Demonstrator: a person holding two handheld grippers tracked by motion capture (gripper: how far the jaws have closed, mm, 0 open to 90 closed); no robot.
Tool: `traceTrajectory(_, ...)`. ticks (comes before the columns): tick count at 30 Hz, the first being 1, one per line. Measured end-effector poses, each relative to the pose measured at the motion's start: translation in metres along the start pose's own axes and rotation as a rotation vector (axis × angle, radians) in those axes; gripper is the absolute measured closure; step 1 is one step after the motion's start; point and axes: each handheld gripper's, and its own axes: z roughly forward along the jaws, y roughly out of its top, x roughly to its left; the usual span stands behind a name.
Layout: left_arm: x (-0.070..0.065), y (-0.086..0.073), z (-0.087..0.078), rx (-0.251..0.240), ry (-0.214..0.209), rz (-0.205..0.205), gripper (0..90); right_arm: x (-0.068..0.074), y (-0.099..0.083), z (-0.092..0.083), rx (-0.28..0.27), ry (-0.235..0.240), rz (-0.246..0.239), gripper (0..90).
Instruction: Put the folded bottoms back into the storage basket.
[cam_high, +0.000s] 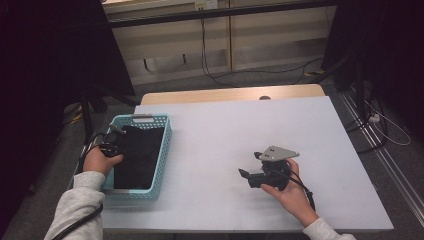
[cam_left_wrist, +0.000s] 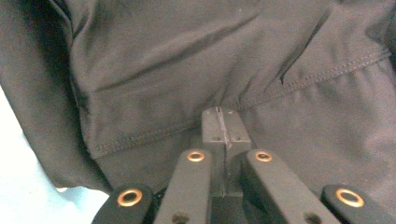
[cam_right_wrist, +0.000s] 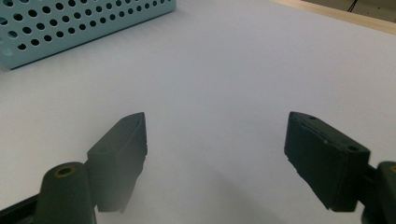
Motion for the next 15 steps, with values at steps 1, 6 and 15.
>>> traceTrajectory(1, 0.0007, -0.0008, 0.0001, -0.004, 0.001, -0.001, 90.0, -0.0003, -0.0002, 0.0000, -0.001, 0.000, 0.001, 20.9)
traceTrajectory(6, -0.0012, -0.0028, -0.0025, 0.039, 0.010, 0.011, 90.0, -0.0030, -0.0017, -0.0013, 0.003, -0.003, 0.008, 21.1)
traceTrajectory(15, -0.0003, -0.0041, -0.0050, 0.055, 0.019, -0.014, 90.0, -0.0045, -0.0019, -0.0050, -0.001, -0.009, -0.001, 21.0)
